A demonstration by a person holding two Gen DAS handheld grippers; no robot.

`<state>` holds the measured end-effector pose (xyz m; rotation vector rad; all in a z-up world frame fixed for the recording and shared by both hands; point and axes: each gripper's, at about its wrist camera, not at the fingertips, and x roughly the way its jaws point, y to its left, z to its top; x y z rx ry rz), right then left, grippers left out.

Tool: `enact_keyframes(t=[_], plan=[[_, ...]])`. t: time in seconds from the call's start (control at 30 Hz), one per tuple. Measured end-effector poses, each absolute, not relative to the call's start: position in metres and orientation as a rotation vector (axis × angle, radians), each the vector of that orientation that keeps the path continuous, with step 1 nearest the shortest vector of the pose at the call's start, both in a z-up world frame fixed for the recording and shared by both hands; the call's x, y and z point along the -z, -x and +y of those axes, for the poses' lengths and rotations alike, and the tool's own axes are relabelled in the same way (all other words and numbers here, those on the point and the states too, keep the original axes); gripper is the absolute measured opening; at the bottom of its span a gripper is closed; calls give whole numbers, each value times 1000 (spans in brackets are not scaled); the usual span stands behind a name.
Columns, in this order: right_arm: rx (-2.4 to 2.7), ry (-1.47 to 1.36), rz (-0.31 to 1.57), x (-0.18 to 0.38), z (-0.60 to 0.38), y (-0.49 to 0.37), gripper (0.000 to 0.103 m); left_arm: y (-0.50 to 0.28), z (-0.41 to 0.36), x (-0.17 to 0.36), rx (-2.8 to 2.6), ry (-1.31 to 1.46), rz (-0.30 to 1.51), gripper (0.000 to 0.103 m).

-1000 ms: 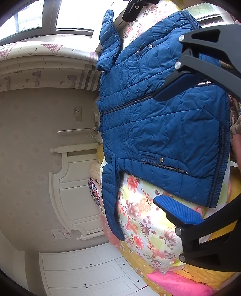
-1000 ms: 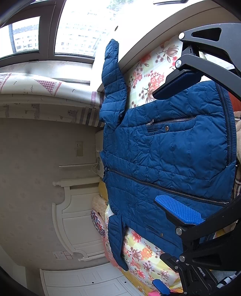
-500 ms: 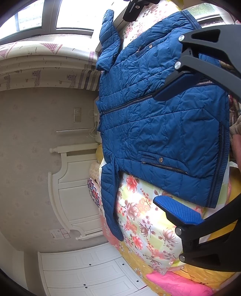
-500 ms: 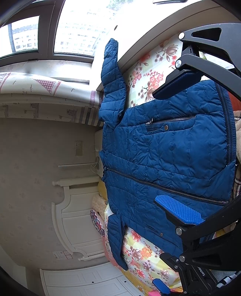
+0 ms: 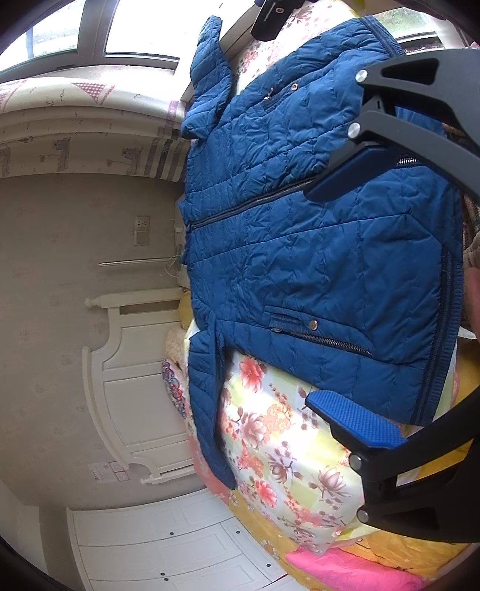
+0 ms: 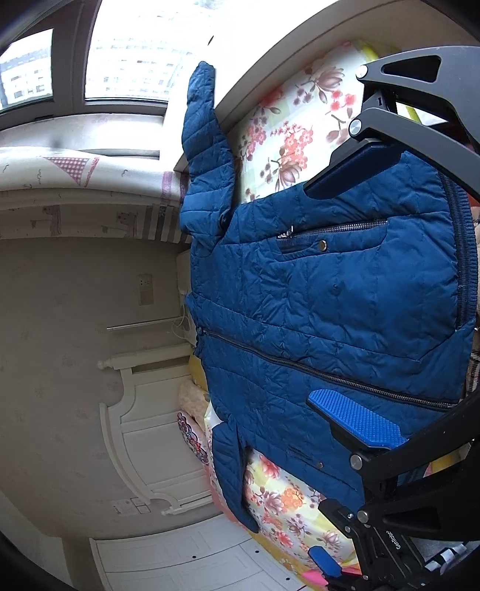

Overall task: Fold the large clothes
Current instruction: 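Grasp the blue jacket sleeve cuff with the right gripper and lift it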

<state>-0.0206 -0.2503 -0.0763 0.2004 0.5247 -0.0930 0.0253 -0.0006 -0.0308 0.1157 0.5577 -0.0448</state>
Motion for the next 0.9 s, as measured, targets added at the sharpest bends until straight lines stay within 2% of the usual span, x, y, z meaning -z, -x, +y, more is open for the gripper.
enact_keyframes(t=[0.23, 0.57, 0.77, 0.8, 0.83, 0.87, 0.9], plan=[[168, -268, 604, 99, -299, -29, 99, -106, -9, 47, 76, -149, 659, 101], [446, -461, 715, 141, -458, -166, 99, -326, -27, 101, 92, -188, 884, 100], [591, -567, 735, 159, -544, -233, 98, -370, -6, 129, 114, -54, 949, 101], [599, -587, 734, 162, -554, -240, 97, -370, -7, 131, 108, -64, 949, 101], [609, -598, 733, 165, -562, -247, 90, -367, -11, 131, 99, -78, 946, 101], [615, -607, 738, 168, -569, -254, 76, -368, -12, 132, 90, -85, 945, 101], [612, -627, 743, 171, -574, -261, 67, -369, -11, 132, 88, -75, 949, 101]])
